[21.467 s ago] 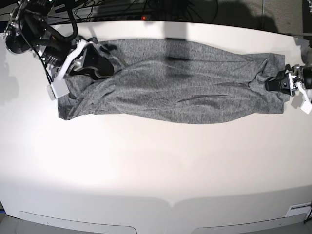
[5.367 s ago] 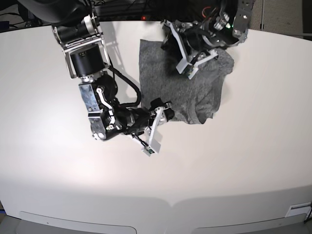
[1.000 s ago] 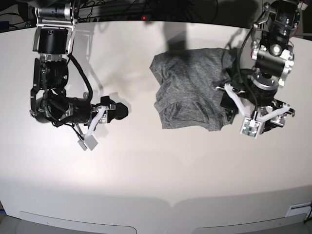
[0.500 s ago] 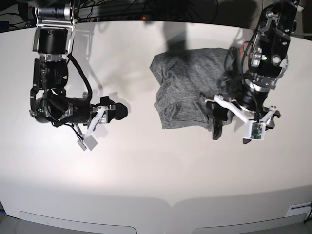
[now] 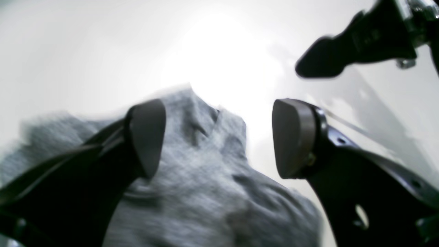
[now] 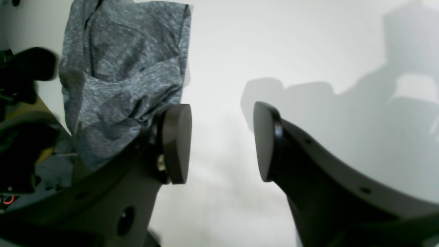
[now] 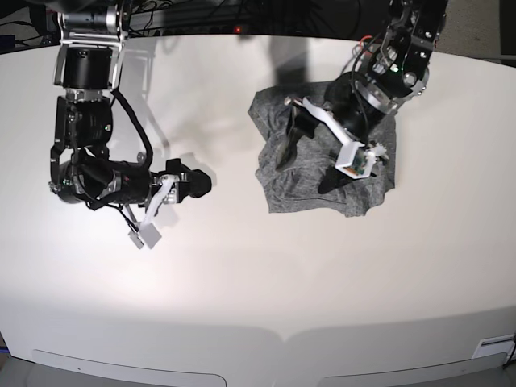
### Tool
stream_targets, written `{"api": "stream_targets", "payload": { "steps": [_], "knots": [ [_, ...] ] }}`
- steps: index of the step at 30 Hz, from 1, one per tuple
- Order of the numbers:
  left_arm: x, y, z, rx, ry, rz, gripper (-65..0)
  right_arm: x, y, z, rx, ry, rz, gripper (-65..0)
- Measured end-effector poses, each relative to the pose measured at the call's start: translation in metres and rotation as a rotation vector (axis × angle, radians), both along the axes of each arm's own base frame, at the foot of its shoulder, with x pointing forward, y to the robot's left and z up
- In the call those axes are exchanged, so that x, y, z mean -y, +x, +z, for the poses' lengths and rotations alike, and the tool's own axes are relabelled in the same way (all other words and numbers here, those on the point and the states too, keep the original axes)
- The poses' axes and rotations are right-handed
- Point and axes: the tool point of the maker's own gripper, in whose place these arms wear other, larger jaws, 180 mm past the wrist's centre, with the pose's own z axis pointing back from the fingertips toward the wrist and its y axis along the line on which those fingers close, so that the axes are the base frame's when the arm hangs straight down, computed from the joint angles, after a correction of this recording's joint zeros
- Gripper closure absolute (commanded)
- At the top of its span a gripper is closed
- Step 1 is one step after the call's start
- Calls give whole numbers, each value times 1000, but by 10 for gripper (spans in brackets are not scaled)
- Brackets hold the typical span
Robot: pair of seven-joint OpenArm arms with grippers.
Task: Fold the T-shirt properly
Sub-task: 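Lower the left gripper onto the shirt top and smooth the fold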
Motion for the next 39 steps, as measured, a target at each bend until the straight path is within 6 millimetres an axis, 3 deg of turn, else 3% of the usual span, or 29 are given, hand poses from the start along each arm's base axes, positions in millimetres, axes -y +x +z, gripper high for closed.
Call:
{"api": "stream_targets", "payload": {
  "steps": [2,7,10,15,20,39],
  "knots": [
    [-4,1,9,90,26,2,-453,0,0,0,0,-1,0,-290],
    [-5,1,-1,81,50,1,-453,-1,0,0,0,4,0,-290],
    [-5,2,-21,68,0,38,-453,1,0,0,0,-1,-1,-290],
    [1,0,-77,-13,-76,110,-453,-2,0,0,0,4,0,-290],
    [9,15,-100,-3,-63,109,-453,0,0,0,-3,0,2,-290],
    [9,14,-94,67,-76,99,-453,0,0,0,-3,0,2,-290]
  ]
}}
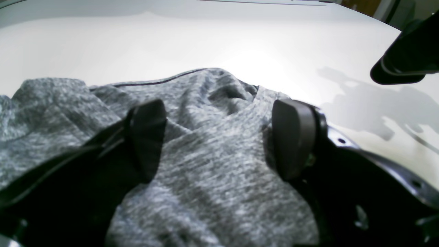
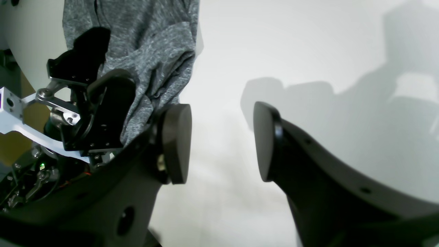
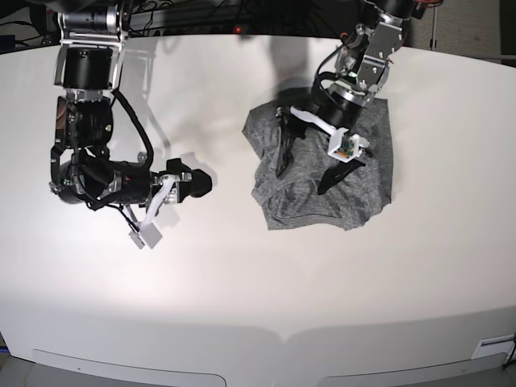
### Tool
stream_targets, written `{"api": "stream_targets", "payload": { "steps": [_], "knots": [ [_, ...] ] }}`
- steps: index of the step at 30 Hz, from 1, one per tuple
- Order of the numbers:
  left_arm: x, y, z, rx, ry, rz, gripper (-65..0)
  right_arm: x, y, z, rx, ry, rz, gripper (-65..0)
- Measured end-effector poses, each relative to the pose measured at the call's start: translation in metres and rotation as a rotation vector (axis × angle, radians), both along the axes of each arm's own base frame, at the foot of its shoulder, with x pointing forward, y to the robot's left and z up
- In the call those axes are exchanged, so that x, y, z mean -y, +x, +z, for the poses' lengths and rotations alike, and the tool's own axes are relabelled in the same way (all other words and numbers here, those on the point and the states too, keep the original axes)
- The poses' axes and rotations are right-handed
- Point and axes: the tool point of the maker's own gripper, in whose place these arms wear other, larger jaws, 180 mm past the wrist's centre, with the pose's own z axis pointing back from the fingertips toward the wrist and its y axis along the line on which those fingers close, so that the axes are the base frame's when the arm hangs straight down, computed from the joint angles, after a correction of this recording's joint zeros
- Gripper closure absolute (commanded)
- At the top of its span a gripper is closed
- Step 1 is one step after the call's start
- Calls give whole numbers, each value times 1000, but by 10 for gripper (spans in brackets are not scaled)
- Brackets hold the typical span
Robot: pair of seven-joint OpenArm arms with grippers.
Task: Fold the T-shirt properly
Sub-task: 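Lower the left gripper onto the shirt top and smooth the fold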
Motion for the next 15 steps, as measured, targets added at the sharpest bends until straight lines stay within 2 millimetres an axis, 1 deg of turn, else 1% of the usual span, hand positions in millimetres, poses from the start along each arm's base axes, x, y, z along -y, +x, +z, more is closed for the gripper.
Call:
{"api": "stream_targets", "payload": {
  "steps": [8,15],
  "knots": [
    [1,1,6,6,13,-10,-453,0,0,0,0,0,0,-290],
    [-12,7,23,36,105,-48,-453,0,0,0,0,0,0,-290]
  ]
}}
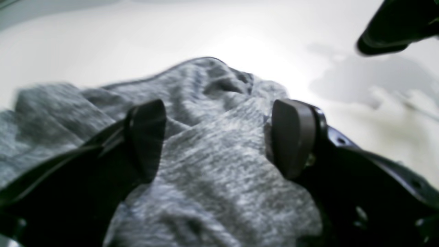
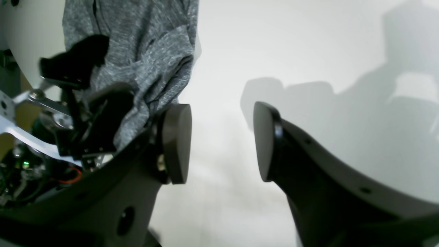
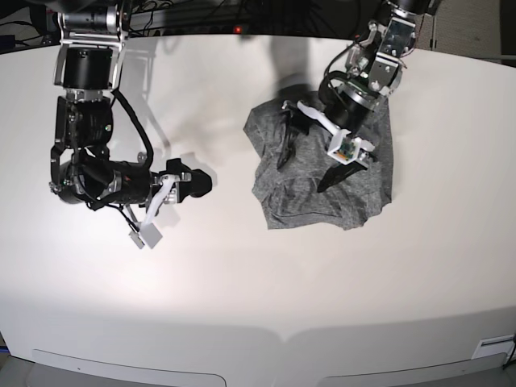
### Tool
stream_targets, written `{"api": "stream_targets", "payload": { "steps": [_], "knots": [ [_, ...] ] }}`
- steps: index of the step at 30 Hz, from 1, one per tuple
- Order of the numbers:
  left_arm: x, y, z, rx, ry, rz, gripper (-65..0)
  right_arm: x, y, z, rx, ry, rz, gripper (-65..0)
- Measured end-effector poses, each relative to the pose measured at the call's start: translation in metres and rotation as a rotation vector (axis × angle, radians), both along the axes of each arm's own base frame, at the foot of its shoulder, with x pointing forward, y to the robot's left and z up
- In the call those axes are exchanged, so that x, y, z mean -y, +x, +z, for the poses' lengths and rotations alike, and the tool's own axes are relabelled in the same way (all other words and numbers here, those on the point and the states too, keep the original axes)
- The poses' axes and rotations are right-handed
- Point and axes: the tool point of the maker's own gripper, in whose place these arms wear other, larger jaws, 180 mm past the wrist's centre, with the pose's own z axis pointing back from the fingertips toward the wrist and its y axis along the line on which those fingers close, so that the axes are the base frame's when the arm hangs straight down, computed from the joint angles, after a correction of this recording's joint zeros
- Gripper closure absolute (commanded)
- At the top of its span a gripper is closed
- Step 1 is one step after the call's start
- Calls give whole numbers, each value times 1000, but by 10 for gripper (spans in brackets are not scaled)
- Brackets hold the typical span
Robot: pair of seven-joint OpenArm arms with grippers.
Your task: Fold the T-shirt properly
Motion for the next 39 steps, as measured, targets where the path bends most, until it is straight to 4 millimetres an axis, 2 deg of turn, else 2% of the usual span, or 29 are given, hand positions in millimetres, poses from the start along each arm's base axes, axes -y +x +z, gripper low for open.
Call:
{"api": "stream_targets", "payload": {
  "steps": [5,7,11,17,21,23,26,30,35,39],
  "knots": [
    [-10,9,4,-59,132,-33,-453,0,0,0,0,0,0,-290],
    [-9,13,16,-39,145,-38,-453,0,0,0,0,0,0,-290],
    [-1,22,57,55,125,-45,-453,0,0,0,0,0,0,-290],
    [2,25,72,-29,254,-58,-453,0,0,0,0,0,0,-290],
    [6,28,103,42,237,-57,-453,0,0,0,0,0,0,-290],
    [7,28,109,59,232,-59,-453,0,0,0,0,0,0,-290],
    [7,28,111,63,232,-58,-453,0,0,0,0,0,0,-290],
    [2,26,97,0,285,-60,-451,0,2,1,9,5,-6,-290],
    [-7,22,75,-106,359,-55,-450,-1,23,16,121,57,-77,-290],
    [-13,17,61,-189,412,-54,-450,10,33,13,175,-6,-116,-290]
  ]
}}
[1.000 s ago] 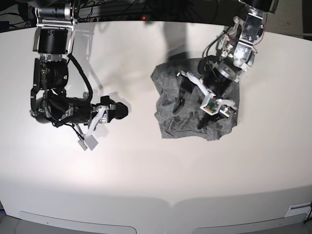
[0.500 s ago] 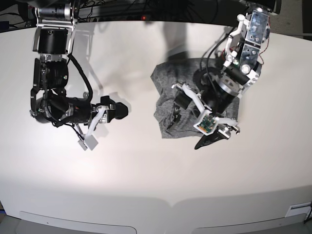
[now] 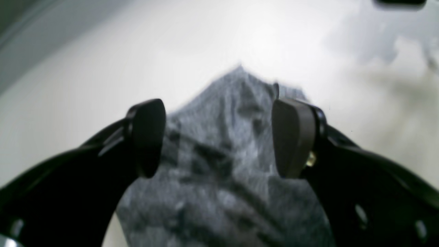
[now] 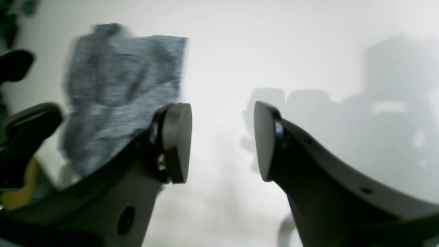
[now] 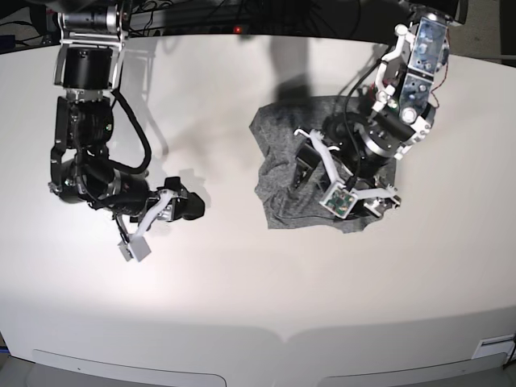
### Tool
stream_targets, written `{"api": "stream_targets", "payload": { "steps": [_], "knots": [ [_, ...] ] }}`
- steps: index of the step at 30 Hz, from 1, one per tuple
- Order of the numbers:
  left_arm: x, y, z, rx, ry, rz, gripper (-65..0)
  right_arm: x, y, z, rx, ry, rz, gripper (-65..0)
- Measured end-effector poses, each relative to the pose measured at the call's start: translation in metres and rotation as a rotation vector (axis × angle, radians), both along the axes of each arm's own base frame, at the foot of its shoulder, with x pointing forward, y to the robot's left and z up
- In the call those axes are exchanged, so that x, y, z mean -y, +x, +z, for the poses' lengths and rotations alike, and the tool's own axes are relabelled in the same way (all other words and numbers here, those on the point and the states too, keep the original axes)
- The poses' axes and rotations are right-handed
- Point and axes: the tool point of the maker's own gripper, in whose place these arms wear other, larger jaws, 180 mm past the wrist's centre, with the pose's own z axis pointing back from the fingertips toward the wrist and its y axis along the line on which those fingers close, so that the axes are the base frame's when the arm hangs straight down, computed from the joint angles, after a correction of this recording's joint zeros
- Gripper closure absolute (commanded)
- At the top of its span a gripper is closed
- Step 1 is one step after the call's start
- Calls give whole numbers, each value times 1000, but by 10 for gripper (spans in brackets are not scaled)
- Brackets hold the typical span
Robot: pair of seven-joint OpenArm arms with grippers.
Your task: Fold the T-shirt properly
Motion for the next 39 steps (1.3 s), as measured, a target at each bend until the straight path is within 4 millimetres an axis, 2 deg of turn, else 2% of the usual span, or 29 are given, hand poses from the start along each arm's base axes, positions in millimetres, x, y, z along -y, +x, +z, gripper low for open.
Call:
{"api": "stream_targets", "payload": {
  "steps": [2,4,8,11,13,15,18,20,22,26,30,34,36,39],
  "knots": [
    [-3,-1,-3,-28,28,6,-450,8,11,3,59,-42,-34,-290],
    [-3,3,6,-11,32,7,-450,16,25,11,115,-95,-54,-290],
    [-12,20,56,119,-6,46,-450,22,49,38,197,-137,-61,-290],
    [-57,31,78,155,6,201,-450,28,50,48,221,-161,-57,-290],
    [-93,34,80,125,-33,311,-450,36,45,48,207,-191,-52,-290],
    [-120,27,74,88,-53,358,-450,43,35,51,178,-199,-44,-290],
    [-153,1,54,-4,-8,401,-450,47,12,61,160,-160,-36,-290],
    [-169,-21,52,-24,18,415,-450,54,-9,65,159,-146,-53,-290],
    [-177,-41,53,-36,43,410,-450,65,-31,70,160,-139,-84,-290],
    [-174,-82,47,-99,71,382,-450,86,-78,78,141,-121,-132,-290],
    [-172,-120,34,-188,103,370,-450,100,-135,69,44,-113,-162,-290],
    [-167,-159,18,-309,113,353,-450,114,-178,69,-13,-108,-204,-290],
    [-162,-176,14,-363,98,342,-450,115,-201,66,-58,-96,-213,-290],
    [-156,-206,5,-453,86,325,-450,101,-239,57,-150,-58,-199,-290]
  ]
}}
